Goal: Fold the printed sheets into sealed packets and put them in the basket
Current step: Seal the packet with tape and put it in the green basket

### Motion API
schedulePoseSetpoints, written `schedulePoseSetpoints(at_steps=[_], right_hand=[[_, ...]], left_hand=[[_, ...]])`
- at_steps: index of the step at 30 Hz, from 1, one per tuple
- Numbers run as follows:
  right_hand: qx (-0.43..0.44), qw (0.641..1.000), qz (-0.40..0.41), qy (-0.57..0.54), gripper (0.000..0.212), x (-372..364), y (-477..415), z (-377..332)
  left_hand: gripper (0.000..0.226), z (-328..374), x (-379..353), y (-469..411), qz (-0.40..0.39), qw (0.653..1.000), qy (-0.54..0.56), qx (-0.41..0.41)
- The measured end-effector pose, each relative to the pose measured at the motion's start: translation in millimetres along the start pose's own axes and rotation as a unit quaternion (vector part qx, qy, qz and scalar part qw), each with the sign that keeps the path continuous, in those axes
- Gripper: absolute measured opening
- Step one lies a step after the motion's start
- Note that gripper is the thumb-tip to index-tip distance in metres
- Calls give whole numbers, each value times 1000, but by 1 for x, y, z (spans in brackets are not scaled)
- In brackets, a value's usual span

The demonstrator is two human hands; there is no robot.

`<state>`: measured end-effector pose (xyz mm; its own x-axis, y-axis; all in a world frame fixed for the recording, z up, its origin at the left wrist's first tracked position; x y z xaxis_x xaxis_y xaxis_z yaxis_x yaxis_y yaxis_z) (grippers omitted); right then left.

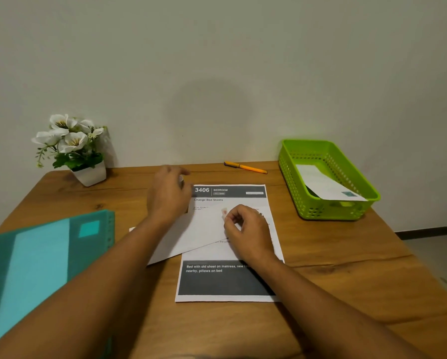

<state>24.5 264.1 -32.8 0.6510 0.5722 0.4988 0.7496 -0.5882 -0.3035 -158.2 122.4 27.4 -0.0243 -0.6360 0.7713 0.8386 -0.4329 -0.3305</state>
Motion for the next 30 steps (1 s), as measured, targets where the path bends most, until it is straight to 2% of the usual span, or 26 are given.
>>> schedulePoseSetpoints(at_steps=[2,5,7,16,26,30], right_hand=[[-5,1000,2,-2,28,0,-1,1],[-8,1000,1,-7,22,2,0,0],[-7,1000,-2,-1,20,2,0,-1],[13,1000,-7,15,26,2,2,-8],[21,999,-31,9,10,-1,2,-13],[5,999,-37,-14,14,1,2,-11]], left_hand=[[8,19,-9,21,-42,997,62,-22],[17,33,-32,55,-118,984,128,-38],[23,31,-42,73,-140,974,176,-30],[20,27,-42,92,-116,974,189,-36],[17,22,-43,91,-108,977,183,-15],[15,20,-43,91,-97,980,176,-3]])
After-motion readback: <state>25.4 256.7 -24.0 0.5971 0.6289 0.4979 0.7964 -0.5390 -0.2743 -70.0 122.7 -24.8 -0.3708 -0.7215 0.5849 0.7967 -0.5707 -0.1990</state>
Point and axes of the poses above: each hand's wrist, its own y-axis away from the middle knuckle, its own x-axis out of the back of the hand, z = x × y, the point moved 9 cm from there along -y, towards the middle knuckle, and after that the axes turned 2 degrees about -z, right-handed, at the moved point
